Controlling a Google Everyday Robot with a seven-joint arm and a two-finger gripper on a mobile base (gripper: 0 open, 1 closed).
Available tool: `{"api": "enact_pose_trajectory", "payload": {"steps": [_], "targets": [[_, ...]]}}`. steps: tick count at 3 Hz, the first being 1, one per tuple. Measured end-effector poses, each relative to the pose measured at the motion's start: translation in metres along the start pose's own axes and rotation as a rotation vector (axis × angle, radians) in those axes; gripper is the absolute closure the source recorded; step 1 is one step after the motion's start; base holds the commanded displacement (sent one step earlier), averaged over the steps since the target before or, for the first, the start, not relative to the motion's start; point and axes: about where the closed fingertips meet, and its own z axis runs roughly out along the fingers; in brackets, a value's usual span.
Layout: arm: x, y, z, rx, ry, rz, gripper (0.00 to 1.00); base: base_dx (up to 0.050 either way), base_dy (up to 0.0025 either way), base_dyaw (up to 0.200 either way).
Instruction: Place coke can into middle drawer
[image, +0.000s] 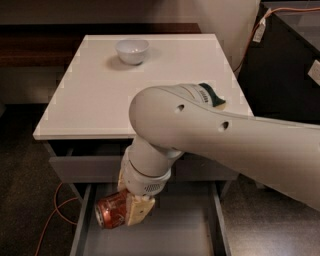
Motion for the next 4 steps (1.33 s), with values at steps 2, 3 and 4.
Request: {"api": "enact_pose_trajectory", "payload": {"steps": [2,3,4], "targets": [[0.081,0.008,0.061,0.021,0.026,0.217,1.00,0.000,0.00000,0.000],[0.081,0.008,0.061,0.021,0.026,0.217,1.00,0.000,0.00000,0.000],[0.083,0.008,0.062,0.016,0.040,0.228,1.00,0.000,0.00000,0.000]]}}
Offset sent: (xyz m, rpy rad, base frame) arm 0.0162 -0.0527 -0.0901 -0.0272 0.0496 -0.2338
